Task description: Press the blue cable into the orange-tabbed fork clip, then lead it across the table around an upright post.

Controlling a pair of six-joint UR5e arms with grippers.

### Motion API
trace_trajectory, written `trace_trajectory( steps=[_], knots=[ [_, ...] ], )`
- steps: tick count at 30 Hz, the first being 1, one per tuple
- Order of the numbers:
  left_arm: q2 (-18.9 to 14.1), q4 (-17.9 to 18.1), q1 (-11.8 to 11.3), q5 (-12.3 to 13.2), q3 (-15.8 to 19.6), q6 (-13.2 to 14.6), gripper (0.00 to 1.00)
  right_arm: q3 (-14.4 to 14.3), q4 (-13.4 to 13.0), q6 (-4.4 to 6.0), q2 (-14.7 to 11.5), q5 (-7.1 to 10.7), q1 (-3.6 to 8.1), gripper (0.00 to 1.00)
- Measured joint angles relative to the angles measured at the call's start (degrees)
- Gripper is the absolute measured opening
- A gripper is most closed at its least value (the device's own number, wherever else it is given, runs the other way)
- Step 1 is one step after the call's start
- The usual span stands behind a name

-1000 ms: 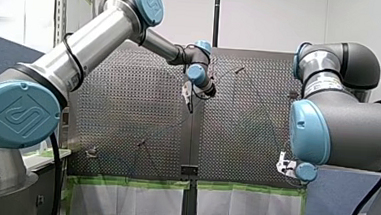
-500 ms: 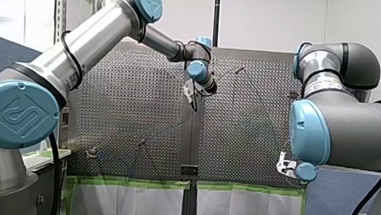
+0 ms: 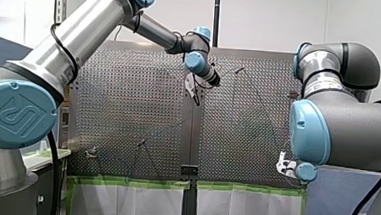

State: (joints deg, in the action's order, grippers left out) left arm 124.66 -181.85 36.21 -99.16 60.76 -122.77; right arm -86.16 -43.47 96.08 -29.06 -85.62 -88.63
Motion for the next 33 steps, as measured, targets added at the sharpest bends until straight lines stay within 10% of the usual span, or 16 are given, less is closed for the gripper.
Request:
trace_trajectory(
  steps=[25,33],
  knots=[
    [-6.1,1.7,2.2,12.4,-4.3,11.0,1.00,0.0,-0.1,0.00,0.0,0.09,0.04,0.00],
    [-4.9,0.0,1.6,11.4,-4.8,14.8,1.00,0.0,0.0,0.00,0.0,0.16,0.00,0.00]
  ],
)
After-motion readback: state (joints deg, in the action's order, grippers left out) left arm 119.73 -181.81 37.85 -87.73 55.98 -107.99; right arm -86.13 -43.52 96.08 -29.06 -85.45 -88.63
